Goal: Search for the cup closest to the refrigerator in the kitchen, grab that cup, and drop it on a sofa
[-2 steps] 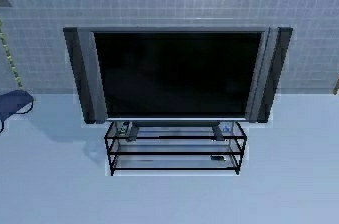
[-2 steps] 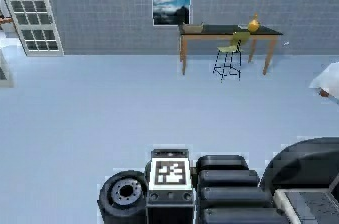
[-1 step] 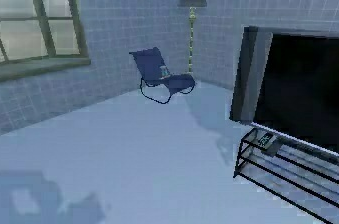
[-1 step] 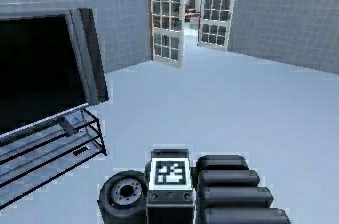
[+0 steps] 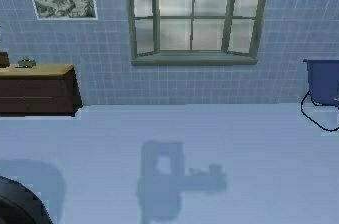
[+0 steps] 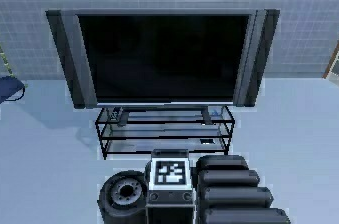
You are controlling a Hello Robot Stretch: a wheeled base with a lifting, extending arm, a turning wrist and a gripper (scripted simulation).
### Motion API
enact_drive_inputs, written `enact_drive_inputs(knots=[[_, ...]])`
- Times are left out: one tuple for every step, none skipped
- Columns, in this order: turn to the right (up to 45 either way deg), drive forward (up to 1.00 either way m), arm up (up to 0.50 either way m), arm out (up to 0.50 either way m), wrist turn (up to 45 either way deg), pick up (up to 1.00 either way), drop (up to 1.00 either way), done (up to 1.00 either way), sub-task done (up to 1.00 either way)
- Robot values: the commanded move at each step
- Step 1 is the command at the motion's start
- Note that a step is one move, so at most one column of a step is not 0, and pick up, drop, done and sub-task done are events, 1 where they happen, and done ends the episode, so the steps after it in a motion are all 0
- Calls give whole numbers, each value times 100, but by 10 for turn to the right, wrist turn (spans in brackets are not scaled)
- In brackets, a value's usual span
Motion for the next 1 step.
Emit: enact_drive_inputs(knots=[[-150, 0, 0, 0, 0, 0, 0, 0, 0]])
